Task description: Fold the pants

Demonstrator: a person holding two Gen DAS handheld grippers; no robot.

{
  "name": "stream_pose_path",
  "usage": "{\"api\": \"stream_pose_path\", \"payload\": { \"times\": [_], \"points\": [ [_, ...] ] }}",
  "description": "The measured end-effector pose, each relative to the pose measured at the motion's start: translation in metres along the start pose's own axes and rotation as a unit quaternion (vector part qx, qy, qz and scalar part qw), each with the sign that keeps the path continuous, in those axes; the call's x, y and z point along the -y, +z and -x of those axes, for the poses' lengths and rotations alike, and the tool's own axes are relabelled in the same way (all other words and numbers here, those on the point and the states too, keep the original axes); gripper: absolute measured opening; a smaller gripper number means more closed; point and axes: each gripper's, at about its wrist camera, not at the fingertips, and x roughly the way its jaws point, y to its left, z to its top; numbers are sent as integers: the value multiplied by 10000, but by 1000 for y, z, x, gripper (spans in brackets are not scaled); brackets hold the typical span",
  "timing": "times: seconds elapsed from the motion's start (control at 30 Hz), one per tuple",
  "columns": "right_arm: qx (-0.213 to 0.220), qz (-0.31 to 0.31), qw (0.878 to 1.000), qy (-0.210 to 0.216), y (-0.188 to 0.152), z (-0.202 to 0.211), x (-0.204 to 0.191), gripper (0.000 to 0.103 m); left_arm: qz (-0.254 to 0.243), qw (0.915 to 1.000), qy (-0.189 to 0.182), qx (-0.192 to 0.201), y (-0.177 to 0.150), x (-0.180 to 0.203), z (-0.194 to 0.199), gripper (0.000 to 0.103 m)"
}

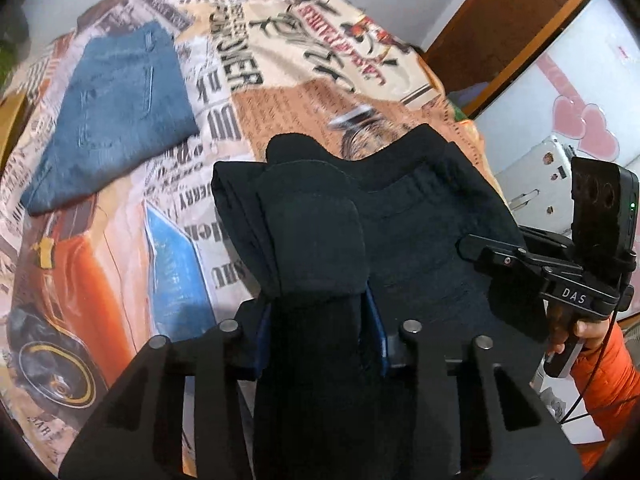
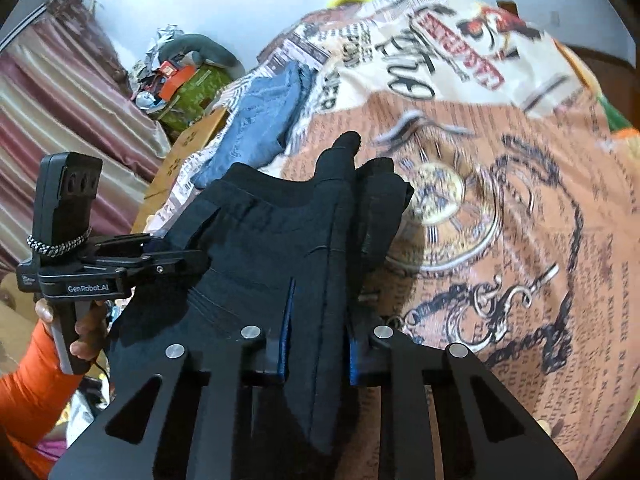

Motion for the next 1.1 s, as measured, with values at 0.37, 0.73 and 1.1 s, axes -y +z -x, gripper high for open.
{"api": "stream_pose_path", "payload": {
  "times": [0.37,0.73,1.1],
  "points": [
    [625,673,9957,-138,43,32,-43,16,-112,9944,212,1034,21,8,64,35],
    [1207,1391,9829,-66,114,19,-88,16,-1,9760,787,2031,72,-40,124,34],
    [1452,1367,9795,291,192,-45,-116,15,518,9614,1077,2478,126,-136,131,34]
  ]
}}
